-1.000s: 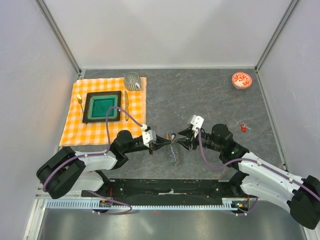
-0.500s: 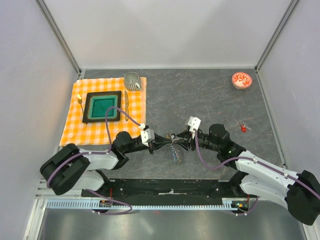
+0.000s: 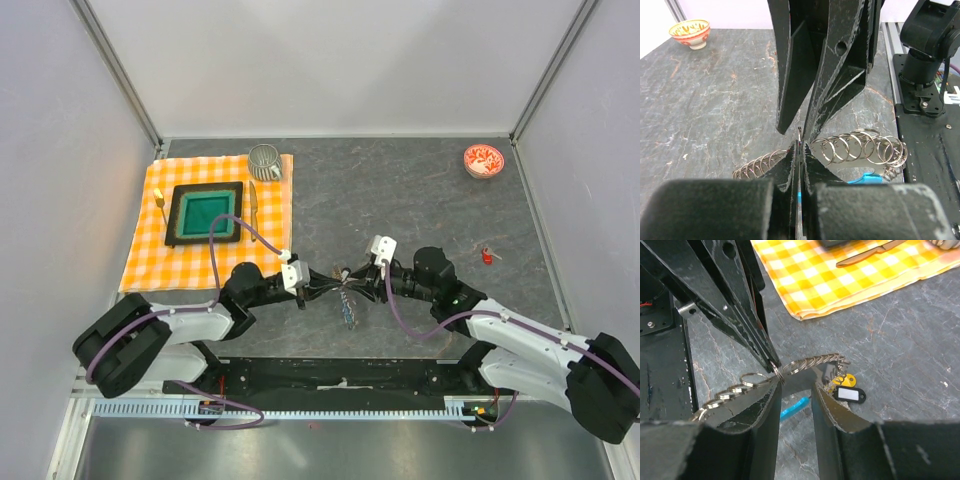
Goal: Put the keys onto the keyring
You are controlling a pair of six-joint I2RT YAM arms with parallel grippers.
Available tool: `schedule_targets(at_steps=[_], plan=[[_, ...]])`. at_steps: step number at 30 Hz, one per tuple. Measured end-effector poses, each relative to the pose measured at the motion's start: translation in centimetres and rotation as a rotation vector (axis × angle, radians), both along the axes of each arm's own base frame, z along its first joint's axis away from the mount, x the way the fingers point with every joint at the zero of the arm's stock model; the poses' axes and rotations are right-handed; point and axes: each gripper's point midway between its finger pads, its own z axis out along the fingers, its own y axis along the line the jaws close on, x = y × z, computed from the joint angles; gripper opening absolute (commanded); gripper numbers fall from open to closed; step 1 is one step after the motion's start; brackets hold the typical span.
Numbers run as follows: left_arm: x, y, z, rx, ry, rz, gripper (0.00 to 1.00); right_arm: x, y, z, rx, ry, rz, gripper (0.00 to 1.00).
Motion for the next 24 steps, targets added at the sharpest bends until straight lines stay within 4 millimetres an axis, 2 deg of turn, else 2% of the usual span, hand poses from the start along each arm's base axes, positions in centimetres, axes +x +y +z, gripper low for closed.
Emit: schedule_targets(at_steps=[6,15,22,24], plan=[[0.0,0.5,0.9,0.008,-0.058,0.012,0.02,-0.2,0.1,-0.7,-0.015,0.018,0.015,0.38],[0.0,0.5,0.8,0.013,-0.059,0.011,0.02,-0.2,0.2,-0.6,-0.017,0.023,0.016,0.4],[0.0,0.6,0.3,0.033,-0.065,0.014,0.02,1.7,-1.2,0.1,-0.051,0.054,-0.137,0.44],[0.0,0.6,0.1,0.043,-0.069,0.015,0.02,2.6,-1.8,0.4,-0.066,0.082,-0.212,0.5]])
